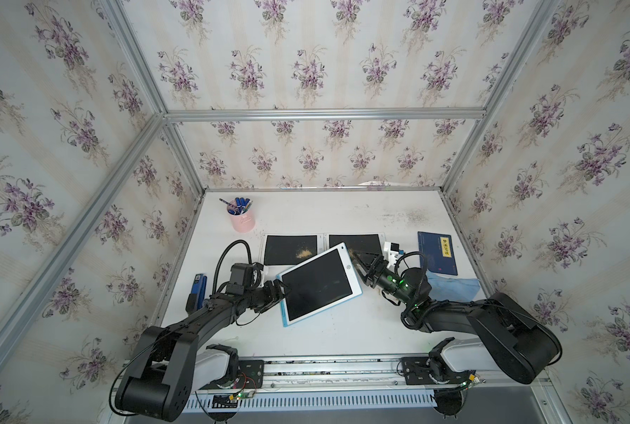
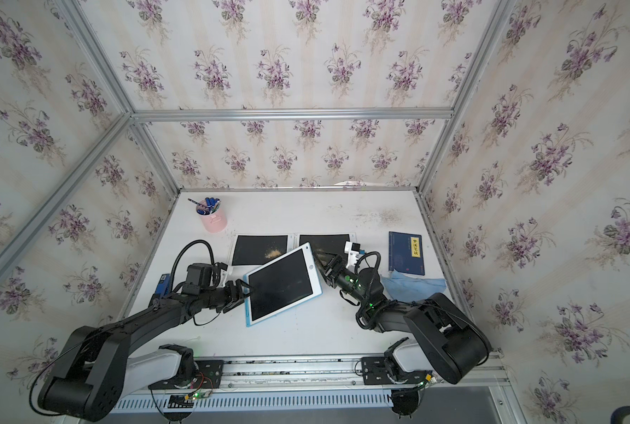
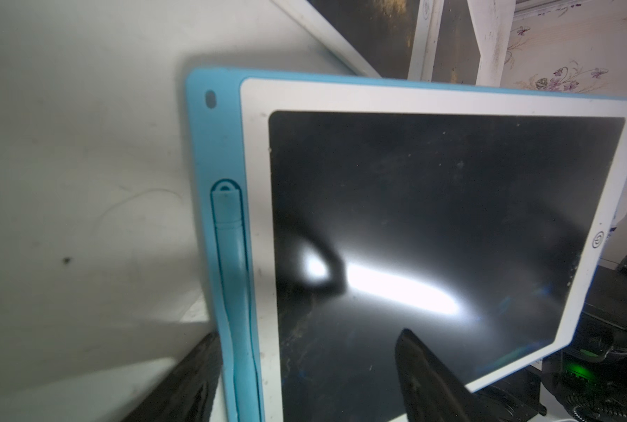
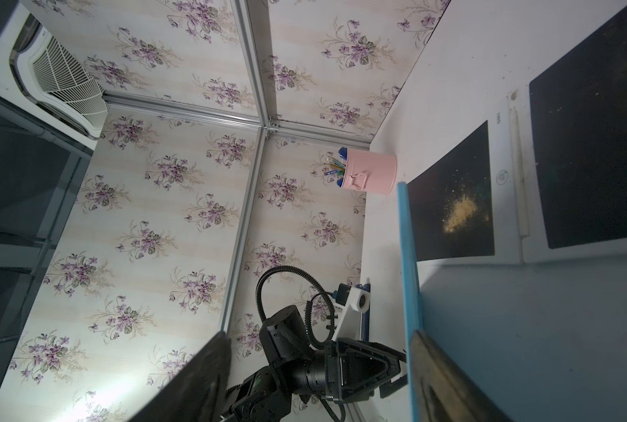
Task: Wipe the drawing tablet
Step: Pick up the drawing tablet from the center of the board.
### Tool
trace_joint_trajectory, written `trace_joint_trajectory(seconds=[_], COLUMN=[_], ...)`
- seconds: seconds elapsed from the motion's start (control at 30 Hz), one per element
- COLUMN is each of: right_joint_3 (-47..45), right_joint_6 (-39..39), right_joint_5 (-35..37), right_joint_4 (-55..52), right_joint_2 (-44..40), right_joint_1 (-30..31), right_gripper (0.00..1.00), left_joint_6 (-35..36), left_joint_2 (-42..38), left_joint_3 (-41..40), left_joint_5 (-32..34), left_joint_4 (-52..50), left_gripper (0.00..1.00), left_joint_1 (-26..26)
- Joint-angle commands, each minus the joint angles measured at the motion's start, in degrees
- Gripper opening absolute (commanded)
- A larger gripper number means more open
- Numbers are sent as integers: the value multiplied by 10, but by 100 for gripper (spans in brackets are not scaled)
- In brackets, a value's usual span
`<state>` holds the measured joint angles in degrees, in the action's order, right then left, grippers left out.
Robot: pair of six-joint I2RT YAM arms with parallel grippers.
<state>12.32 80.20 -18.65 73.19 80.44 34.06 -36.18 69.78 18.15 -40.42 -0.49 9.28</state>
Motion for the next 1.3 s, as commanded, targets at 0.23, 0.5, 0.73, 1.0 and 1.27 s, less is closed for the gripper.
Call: trace_joint_trajectory(seconds=[0.23, 0.5, 0.73, 1.0, 1.27], right_joint_3=[6, -1, -7, 133, 168], right_joint_6=[109, 145, 114, -149, -218], right_joint_5=[-133, -131, -119, -73, -101], right_joint_4=[-115, -95, -148, -554, -621], right_joint_2=[29, 26, -21, -109, -118], right_joint_1=[70, 95, 100, 78, 20], right_gripper=[84, 85, 81, 80, 74], left_joint_6=[11, 12, 13, 15, 15], left_joint_2=[1, -5, -11, -13, -21], left_joint_3=[-11, -13, -14, -15, -16], left_joint_5=[-1, -2, 0, 0, 3], left_joint_4=[-74, -78, -81, -83, -88], left_gripper=[77, 78, 78, 78, 78], left_joint_1=[2, 1, 1, 0, 1])
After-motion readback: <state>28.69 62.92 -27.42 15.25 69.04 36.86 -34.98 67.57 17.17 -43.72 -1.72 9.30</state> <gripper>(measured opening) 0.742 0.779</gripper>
